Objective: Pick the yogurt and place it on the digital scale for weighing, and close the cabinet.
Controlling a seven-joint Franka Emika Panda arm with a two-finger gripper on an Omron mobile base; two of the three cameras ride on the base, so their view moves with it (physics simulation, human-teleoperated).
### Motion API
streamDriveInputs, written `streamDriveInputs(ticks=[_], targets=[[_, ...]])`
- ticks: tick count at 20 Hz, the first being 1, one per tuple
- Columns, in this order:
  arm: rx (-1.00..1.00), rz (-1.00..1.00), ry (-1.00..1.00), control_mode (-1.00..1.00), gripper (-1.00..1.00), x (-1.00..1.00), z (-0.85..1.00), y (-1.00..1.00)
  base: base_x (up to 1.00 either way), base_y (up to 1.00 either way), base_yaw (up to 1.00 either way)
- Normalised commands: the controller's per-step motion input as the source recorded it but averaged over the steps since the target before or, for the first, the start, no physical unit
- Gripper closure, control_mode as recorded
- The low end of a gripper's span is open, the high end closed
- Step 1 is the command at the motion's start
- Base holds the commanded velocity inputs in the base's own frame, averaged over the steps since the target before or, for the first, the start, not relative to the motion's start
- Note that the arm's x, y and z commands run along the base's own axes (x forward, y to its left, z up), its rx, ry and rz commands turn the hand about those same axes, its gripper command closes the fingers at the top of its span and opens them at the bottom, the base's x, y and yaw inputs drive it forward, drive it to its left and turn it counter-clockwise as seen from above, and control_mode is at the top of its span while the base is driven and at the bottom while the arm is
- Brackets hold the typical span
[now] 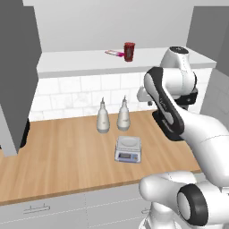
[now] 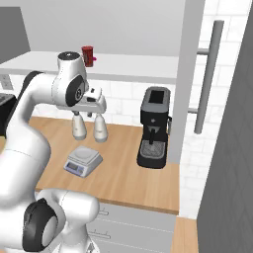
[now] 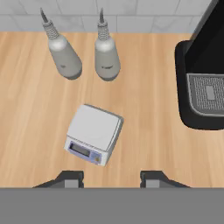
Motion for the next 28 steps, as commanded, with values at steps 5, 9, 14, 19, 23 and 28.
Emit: streamDriveInputs(ticks=[5, 9, 14, 19, 23, 28], targets=[[0.00, 0.00, -0.14, -1.00, -1.00, -0.41, 0.02, 0.00, 0.00, 0.00, 0.00], [-0.05, 0.01, -0.32, -1.00, -1.00, -0.57, 0.11, 0.10, 0.00, 0.00, 0.00], [0.00, 0.00, -0.29, -1.00, -1.00, -0.50, 0.46, 0.08, 0.00, 0.00, 0.00], [-0.01, 0.00, -0.29, -1.00, -1.00, -0.41, 0.67, 0.00, 0.00, 0.00, 0.00], [0.00, 0.00, -0.29, -1.00, -1.00, -0.38, 0.69, 0.03, 0.00, 0.00, 0.00], [0.00, 0.00, -0.32, -1.00, -1.00, -0.19, 0.63, 0.06, 0.00, 0.00, 0.00]])
